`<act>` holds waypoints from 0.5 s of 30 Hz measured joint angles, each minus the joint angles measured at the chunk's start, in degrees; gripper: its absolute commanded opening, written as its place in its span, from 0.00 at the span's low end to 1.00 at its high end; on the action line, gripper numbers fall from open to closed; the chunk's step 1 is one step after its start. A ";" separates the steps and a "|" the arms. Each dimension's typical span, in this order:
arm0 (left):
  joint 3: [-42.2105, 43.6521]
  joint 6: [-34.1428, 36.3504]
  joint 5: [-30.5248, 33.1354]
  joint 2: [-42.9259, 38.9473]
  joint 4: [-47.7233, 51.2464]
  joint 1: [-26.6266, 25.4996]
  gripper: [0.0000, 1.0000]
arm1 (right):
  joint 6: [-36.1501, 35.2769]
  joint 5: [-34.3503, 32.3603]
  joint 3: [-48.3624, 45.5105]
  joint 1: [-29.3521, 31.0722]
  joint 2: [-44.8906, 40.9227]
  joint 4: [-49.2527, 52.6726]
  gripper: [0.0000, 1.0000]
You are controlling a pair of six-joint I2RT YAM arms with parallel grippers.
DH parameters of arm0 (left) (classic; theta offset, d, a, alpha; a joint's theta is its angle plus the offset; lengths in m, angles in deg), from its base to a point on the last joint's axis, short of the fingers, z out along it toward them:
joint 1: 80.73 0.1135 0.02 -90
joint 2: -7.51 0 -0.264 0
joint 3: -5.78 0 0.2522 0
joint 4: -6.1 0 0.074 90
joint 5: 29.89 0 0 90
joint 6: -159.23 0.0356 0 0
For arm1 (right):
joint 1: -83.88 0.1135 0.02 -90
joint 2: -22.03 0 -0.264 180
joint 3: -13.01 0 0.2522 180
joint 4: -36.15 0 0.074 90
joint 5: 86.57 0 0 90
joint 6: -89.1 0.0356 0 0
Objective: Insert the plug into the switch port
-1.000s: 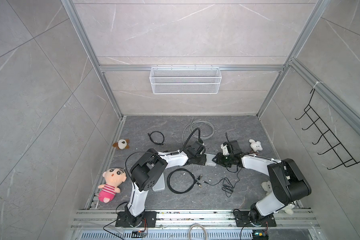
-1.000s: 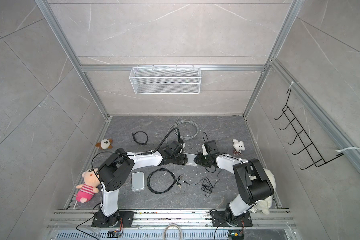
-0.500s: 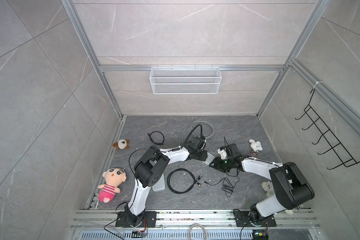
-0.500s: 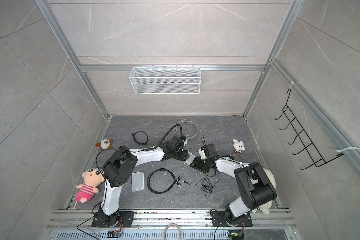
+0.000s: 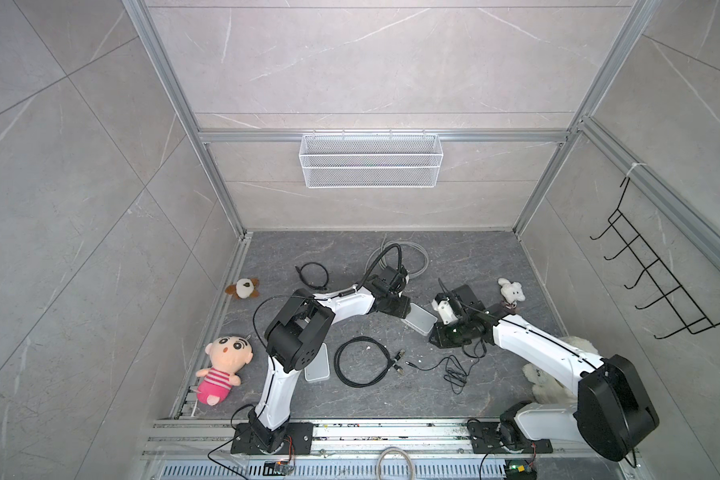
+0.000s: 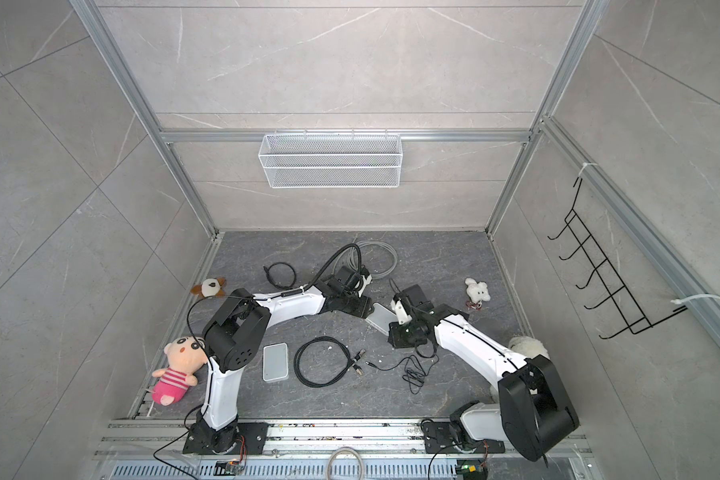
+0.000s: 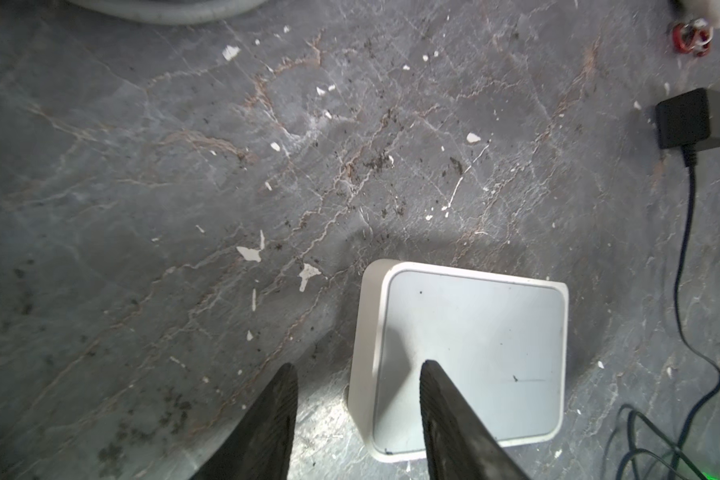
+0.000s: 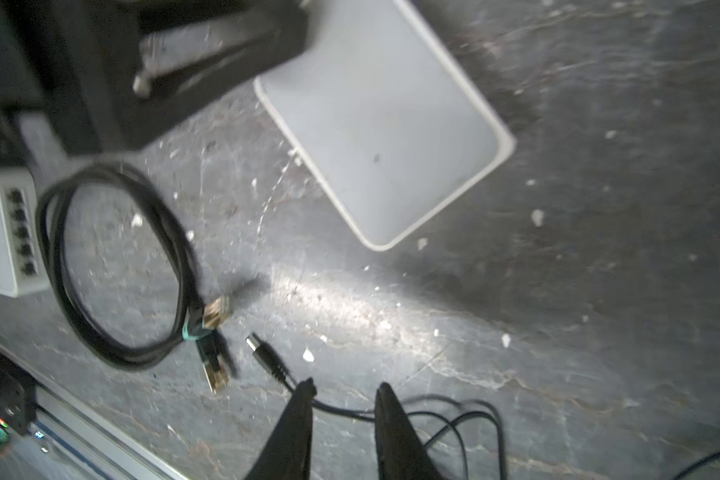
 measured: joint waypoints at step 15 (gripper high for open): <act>-0.44 -5.68 -2.23 -8.90 5.57 11.74 0.53 | -34.49 -0.42 2.49 12.61 5.29 1.05 0.38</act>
